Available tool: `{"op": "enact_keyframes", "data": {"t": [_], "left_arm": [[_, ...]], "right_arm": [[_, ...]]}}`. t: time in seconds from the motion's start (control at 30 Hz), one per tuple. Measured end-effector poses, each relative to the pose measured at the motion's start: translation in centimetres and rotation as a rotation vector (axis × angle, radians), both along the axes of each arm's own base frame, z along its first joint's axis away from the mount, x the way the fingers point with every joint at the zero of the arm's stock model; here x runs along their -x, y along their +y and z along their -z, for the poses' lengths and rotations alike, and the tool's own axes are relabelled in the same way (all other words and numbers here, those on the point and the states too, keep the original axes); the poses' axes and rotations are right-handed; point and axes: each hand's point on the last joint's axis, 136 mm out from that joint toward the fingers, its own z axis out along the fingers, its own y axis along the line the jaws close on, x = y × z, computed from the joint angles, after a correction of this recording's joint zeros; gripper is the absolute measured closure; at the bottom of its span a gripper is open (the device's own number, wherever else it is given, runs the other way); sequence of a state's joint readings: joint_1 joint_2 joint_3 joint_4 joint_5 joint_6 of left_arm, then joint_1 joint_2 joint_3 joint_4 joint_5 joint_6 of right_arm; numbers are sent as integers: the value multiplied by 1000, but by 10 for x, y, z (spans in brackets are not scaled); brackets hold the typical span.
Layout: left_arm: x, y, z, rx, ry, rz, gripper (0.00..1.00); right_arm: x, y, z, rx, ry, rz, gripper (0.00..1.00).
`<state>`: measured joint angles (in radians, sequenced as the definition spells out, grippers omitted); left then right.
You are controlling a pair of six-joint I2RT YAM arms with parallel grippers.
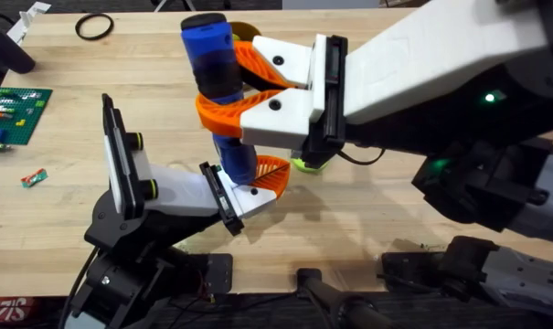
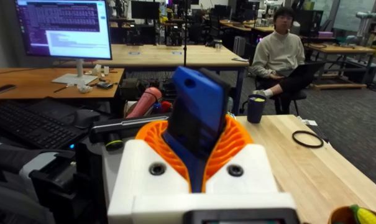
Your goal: Pick up the gripper from the table and insert it into the empty holder that is missing its gripper. Then pick up a screw, insert it into the mounting hole, and use the screwdriver to tighten it. Finally, clean up the table by picking up the vegetable and placing it into the bucket.
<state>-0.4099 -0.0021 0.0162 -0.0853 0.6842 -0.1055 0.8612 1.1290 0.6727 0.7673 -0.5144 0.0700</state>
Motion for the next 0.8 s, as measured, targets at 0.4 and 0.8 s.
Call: {"op": "enact_keyframes", "data": {"t": [0.4,0.8], "left_arm": [[0,0,-1,2,-2,0,986],[0,0,-1,2,-2,0,986]], "right_arm": [[5,-17,-10,-18,12,-2,945],[25,-54,-58,-129,-76,17,945]]}}
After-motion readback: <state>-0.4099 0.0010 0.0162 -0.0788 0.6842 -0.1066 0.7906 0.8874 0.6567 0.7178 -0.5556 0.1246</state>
